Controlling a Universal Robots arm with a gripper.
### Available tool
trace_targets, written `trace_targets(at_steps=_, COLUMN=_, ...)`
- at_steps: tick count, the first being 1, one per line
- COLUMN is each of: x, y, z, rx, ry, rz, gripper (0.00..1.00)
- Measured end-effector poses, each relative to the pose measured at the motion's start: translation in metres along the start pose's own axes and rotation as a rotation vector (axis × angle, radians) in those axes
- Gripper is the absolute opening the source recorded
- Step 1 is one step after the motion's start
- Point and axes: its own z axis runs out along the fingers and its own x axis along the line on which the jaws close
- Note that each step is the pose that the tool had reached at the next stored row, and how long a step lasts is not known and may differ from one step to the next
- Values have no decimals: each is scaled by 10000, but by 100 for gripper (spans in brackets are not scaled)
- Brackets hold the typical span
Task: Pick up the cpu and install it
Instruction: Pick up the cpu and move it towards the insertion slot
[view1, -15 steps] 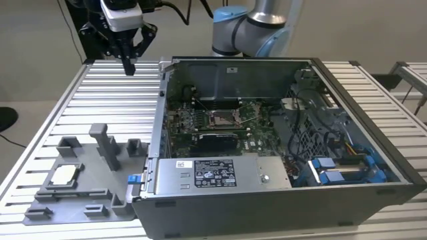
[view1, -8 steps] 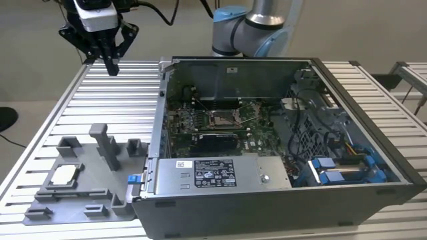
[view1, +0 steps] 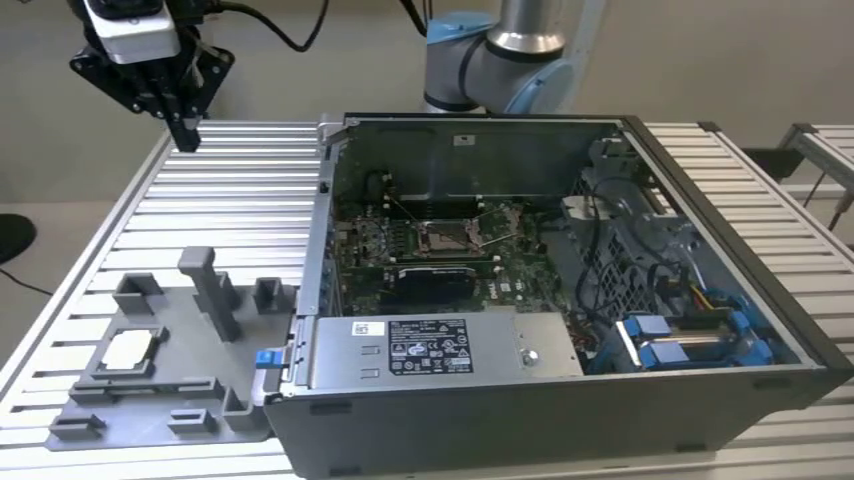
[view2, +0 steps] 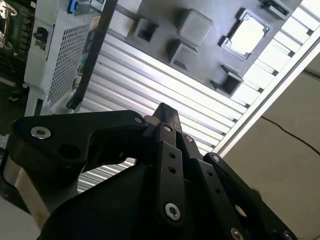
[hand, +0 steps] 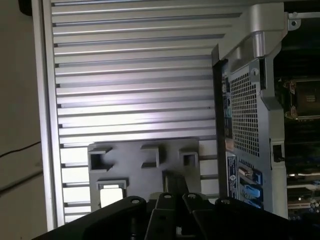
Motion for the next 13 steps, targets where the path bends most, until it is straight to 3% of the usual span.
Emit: trace_targets(at_steps=13, x=588, y=-41, z=-6, rx=0, ry=0, rz=0, gripper=0)
